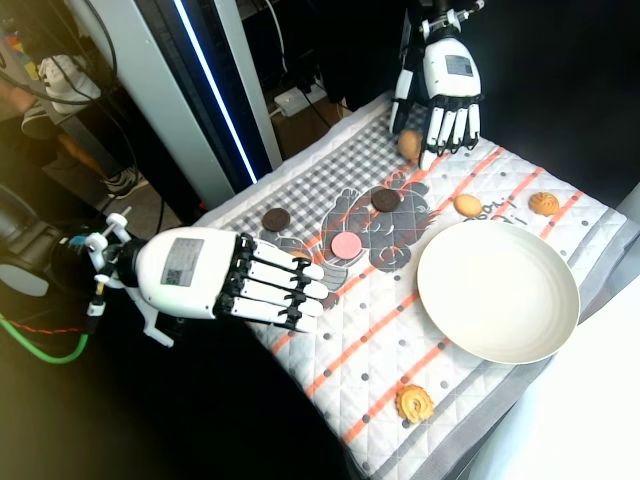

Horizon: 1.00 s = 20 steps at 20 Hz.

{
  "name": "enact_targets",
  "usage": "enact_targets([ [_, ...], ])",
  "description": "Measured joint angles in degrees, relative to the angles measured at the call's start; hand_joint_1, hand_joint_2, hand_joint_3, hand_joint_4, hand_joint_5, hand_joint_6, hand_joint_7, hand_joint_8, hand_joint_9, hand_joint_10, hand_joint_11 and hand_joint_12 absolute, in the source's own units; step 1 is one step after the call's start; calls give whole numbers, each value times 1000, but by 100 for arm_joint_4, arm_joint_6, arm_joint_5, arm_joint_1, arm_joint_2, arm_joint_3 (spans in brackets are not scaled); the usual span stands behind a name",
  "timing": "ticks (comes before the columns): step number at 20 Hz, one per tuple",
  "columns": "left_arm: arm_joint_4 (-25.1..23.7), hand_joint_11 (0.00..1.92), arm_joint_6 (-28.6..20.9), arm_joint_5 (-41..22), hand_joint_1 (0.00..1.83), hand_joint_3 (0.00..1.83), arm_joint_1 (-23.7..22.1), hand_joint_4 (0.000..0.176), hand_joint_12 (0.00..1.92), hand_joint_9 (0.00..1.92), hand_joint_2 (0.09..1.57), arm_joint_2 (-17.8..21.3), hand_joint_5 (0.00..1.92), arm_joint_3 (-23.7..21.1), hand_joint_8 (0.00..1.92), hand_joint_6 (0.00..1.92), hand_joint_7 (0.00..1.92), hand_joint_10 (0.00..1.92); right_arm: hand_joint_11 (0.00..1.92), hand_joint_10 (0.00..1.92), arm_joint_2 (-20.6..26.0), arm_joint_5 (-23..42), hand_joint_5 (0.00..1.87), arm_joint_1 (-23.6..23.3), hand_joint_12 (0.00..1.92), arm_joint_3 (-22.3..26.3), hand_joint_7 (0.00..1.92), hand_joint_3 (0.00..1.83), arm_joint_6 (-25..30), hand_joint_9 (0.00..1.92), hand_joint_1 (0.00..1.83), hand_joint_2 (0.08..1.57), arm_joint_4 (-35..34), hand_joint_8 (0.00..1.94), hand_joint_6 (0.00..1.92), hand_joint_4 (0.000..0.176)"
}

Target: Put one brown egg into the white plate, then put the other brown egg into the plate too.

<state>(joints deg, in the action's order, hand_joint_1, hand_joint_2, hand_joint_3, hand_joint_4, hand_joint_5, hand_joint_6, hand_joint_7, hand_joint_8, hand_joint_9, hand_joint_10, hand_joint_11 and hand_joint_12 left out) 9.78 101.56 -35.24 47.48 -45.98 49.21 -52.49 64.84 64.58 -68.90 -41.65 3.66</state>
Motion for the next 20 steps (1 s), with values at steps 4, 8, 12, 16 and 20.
enact_targets([
  [4,-20,142,0,11,948,1,-11,100,1576,470,894,0,498,0,287,5,767,1132,398,3,0,0,722,0,452,0,573,0,0,575,615,1319,-2,3,5,47],
  [8,-17,152,0,31,1065,2,-85,13,1686,511,963,-120,860,42,919,12,705,1326,407,4,0,2,723,0,450,0,581,0,0,582,617,1320,0,4,3,47],
  [12,-52,168,-2,120,1067,0,-114,173,1734,603,1043,-173,1131,44,1171,715,877,1394,401,1,0,0,721,0,448,-4,584,0,0,580,618,1322,-4,2,1,57],
  [16,-31,168,4,131,1105,0,-151,126,1906,646,1010,-192,1239,90,1202,526,1011,1521,406,4,0,-2,724,0,449,-4,589,0,0,591,608,1322,-9,2,2,46],
  [20,44,285,4,63,1109,0,-317,118,1921,645,1008,-249,1239,184,1225,526,999,1622,414,3,-4,-2,722,0,447,-4,590,1,0,594,605,1324,-9,2,0,35],
])
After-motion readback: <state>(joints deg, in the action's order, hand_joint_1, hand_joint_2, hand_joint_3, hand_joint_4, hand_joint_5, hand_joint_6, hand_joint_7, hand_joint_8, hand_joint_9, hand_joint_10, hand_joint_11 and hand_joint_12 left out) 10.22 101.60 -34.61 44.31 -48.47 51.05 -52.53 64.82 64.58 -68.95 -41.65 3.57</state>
